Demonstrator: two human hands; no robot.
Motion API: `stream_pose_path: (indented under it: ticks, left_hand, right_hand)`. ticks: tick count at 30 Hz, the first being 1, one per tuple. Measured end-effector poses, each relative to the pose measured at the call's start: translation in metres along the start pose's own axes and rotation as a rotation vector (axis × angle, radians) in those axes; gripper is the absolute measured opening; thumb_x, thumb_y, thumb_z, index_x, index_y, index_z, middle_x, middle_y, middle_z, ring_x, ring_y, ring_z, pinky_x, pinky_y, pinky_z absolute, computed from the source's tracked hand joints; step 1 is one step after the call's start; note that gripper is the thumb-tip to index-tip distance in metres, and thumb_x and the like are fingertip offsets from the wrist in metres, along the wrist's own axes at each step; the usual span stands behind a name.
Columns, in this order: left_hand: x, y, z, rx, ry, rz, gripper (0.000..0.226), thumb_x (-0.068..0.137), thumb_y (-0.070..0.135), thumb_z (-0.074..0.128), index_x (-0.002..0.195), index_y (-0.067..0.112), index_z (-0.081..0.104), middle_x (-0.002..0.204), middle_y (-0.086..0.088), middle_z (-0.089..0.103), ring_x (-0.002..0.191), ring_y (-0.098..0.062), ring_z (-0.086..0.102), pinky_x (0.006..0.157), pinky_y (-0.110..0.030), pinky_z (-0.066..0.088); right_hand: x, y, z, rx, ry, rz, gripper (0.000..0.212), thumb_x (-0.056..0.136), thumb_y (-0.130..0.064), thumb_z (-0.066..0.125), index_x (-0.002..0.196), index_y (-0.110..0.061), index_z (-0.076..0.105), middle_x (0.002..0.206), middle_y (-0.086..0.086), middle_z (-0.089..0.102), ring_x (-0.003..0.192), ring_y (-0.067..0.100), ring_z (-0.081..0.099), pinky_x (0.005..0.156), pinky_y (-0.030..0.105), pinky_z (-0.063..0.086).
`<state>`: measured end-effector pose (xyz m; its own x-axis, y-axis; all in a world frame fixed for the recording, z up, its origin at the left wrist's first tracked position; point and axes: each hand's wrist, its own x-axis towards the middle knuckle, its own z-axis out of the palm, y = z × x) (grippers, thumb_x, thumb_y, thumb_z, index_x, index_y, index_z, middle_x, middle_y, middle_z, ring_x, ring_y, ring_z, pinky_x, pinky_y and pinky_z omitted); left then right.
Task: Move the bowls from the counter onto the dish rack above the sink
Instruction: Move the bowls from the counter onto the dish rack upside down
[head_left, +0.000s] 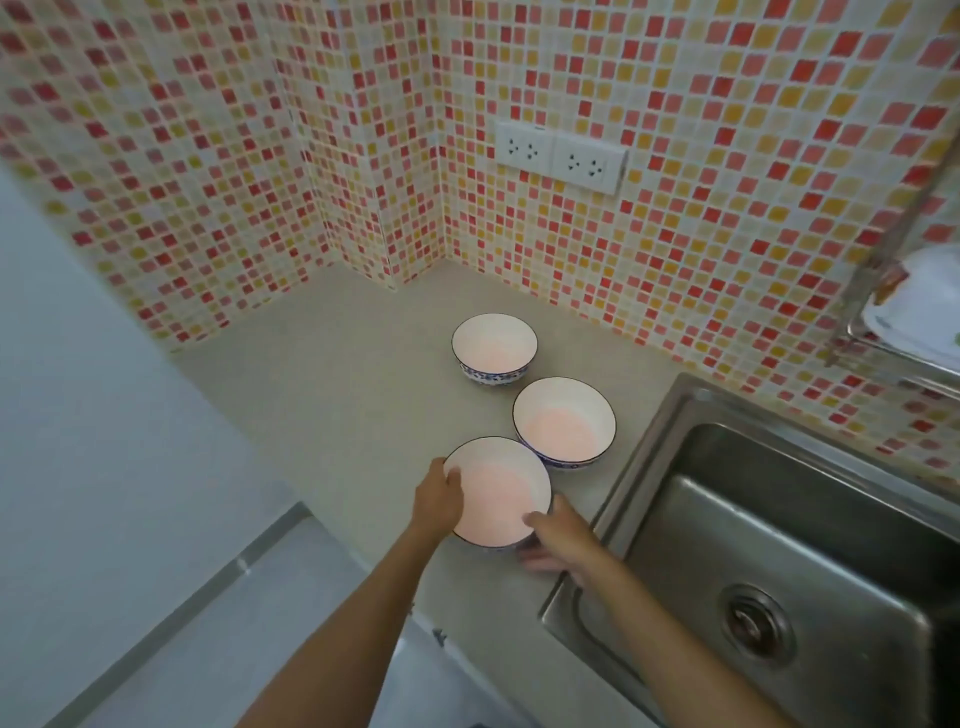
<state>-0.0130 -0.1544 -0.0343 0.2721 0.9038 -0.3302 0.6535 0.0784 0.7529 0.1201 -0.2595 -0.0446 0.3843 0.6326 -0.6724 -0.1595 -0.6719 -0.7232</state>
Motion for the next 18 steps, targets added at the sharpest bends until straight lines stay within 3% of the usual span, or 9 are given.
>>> stream_pose_path:
  ticks: [6, 9, 14, 18]
  left_hand:
    - [0.002, -0.016, -0.003, 0.068, -0.030, 0.091, 0.031, 0.101, 0.017, 0.029, 0.122, 0.005, 0.048, 0.115, -0.022, 0.061, 0.105, -0.037, 0.057, 0.085, -0.036, 0.044]
    - [-0.008, -0.017, 0.005, 0.092, -0.086, 0.155, 0.032, 0.101, 0.018, 0.029, 0.121, 0.004, 0.049, 0.114, -0.021, 0.062, 0.103, -0.036, 0.058, 0.083, -0.035, 0.045]
    - [-0.024, 0.000, 0.036, 0.095, -0.131, 0.278, 0.031, 0.100, 0.017, 0.031, 0.120, 0.006, 0.052, 0.110, -0.020, 0.065, 0.100, -0.037, 0.060, 0.082, -0.038, 0.047]
    - [-0.035, 0.026, 0.064, 0.162, -0.213, 0.375, 0.032, 0.100, 0.016, 0.032, 0.121, 0.006, 0.053, 0.111, -0.020, 0.065, 0.102, -0.037, 0.059, 0.082, -0.036, 0.044]
  right_hand:
    - [-0.016, 0.001, 0.002, 0.110, -0.002, 0.019, 0.045, 0.084, -0.003, 0.042, 0.123, -0.027, 0.040, 0.102, 0.001, 0.060, 0.073, 0.031, 0.072, 0.062, 0.041, 0.061]
    - [-0.027, 0.011, -0.013, 0.168, -0.003, 0.038, 0.042, 0.085, -0.004, 0.043, 0.122, -0.023, 0.042, 0.100, 0.005, 0.061, 0.076, 0.032, 0.070, 0.069, 0.045, 0.061]
    - [-0.050, 0.031, -0.037, 0.406, 0.061, 0.051, 0.075, 0.056, -0.011, 0.046, 0.129, -0.028, 0.042, 0.116, 0.004, 0.056, 0.089, 0.033, 0.062, 0.070, 0.049, 0.059]
    - [-0.066, 0.050, -0.064, 0.533, 0.153, 0.028, 0.082, 0.051, -0.008, 0.044, 0.132, -0.017, 0.037, 0.127, 0.012, 0.047, 0.097, 0.038, 0.056, 0.060, 0.048, 0.058]
